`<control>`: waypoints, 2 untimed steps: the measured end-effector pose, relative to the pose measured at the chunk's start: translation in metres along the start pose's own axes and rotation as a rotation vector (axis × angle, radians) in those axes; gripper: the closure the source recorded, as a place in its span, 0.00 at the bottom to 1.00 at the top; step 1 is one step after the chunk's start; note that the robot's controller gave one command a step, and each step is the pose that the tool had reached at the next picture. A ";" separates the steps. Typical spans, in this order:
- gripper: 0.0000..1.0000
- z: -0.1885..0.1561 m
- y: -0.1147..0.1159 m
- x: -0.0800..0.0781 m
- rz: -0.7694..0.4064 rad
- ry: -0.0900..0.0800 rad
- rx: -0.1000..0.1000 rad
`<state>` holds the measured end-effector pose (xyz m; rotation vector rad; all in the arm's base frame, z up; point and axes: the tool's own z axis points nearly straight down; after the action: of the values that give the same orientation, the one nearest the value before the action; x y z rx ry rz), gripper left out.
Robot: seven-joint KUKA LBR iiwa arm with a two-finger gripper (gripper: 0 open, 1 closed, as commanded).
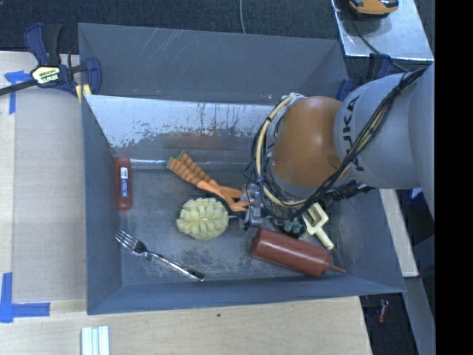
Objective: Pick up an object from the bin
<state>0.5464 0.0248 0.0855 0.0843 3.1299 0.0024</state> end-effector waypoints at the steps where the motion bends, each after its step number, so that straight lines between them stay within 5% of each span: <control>1: 1.00 0.000 0.000 0.000 0.001 0.000 0.000; 2: 1.00 0.000 0.000 0.000 0.001 0.000 0.000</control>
Offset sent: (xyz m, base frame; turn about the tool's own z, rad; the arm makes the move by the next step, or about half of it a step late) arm 0.0000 0.0000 0.0000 0.0000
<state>0.5464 0.0246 0.0855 0.0853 3.1300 0.0025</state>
